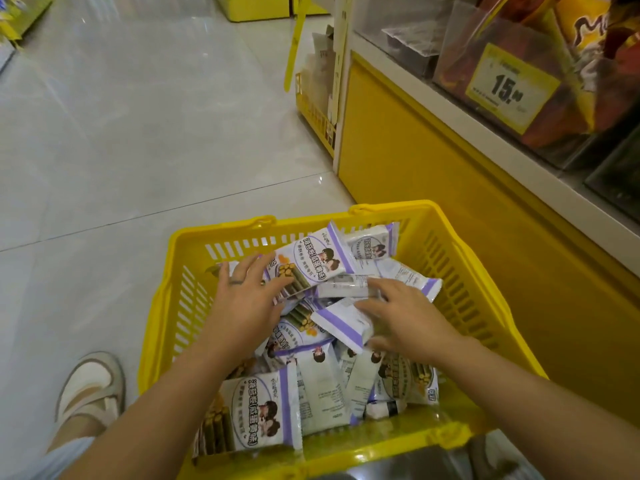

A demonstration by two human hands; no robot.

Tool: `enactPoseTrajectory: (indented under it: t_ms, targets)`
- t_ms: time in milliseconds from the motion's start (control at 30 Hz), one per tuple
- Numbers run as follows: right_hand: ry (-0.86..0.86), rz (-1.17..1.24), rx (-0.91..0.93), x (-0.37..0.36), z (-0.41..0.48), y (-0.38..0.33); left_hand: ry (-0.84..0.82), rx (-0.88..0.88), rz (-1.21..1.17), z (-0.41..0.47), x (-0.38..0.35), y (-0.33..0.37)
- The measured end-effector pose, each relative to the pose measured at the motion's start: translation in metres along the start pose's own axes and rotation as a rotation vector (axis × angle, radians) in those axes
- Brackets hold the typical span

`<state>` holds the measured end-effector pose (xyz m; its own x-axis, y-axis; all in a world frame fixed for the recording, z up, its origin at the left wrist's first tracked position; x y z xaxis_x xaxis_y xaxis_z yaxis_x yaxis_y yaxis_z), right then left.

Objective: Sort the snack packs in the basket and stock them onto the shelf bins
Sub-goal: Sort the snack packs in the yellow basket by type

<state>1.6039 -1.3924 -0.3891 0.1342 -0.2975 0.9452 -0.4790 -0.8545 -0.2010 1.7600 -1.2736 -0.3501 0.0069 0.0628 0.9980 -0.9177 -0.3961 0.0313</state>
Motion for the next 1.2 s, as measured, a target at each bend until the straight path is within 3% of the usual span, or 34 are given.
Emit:
enactPoseTrajectory:
  t_ms: [100,233,333,433,500,600,700,867,1000,1100,1200]
  targets:
    - [0.081,-0.041,-0.059,0.008,0.010,0.002,-0.057,-0.042,-0.212,-0.013,0.004,-0.004]
    - [0.119,0.023,-0.095,0.012,0.008,-0.004,-0.560,0.099,-0.459,-0.044,-0.047,-0.013]
    - [0.198,0.163,0.025,0.029,0.003,-0.031,-0.853,0.141,-0.507,-0.072,-0.074,-0.007]
    - [0.010,0.288,0.160,0.019,0.000,-0.075,-0.966,0.116,-0.367,-0.084,-0.080,-0.007]
    - [-0.130,0.168,0.251,-0.001,-0.002,-0.102,-0.989,0.083,-0.232,-0.087,-0.080,-0.010]
    - [-0.172,0.065,0.243,-0.019,-0.001,-0.109,-1.038,0.086,-0.255,-0.095,-0.079,-0.006]
    - [-0.152,0.033,0.189,-0.021,0.004,-0.106,-1.011,0.030,-0.313,-0.094,-0.072,-0.002]
    - [-0.220,-0.055,0.278,-0.020,0.004,-0.117,-0.928,0.031,-0.402,-0.078,-0.046,-0.016]
    - [-0.375,0.274,0.110,-0.002,-0.002,-0.094,-0.817,0.024,-0.470,-0.057,-0.015,-0.023]
    - [-0.290,0.427,0.003,0.052,0.000,-0.060,-0.640,0.070,-0.569,-0.036,0.010,-0.033]
    - [-0.072,0.649,-0.069,0.108,0.000,-0.013,-0.378,0.132,-0.763,-0.014,0.036,-0.042]
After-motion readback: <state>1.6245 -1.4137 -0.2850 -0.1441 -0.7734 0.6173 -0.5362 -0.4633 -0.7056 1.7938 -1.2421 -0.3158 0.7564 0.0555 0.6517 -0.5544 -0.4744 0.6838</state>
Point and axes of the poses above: each hand's wrist, its own z-axis towards the middle knuckle, its own x-axis out of the back of the hand, y = z × x, the point moved 10 cm from there along z, towards the middle knuckle, and after that the axes turned 4 degrees about z, right-handed, at the moved point
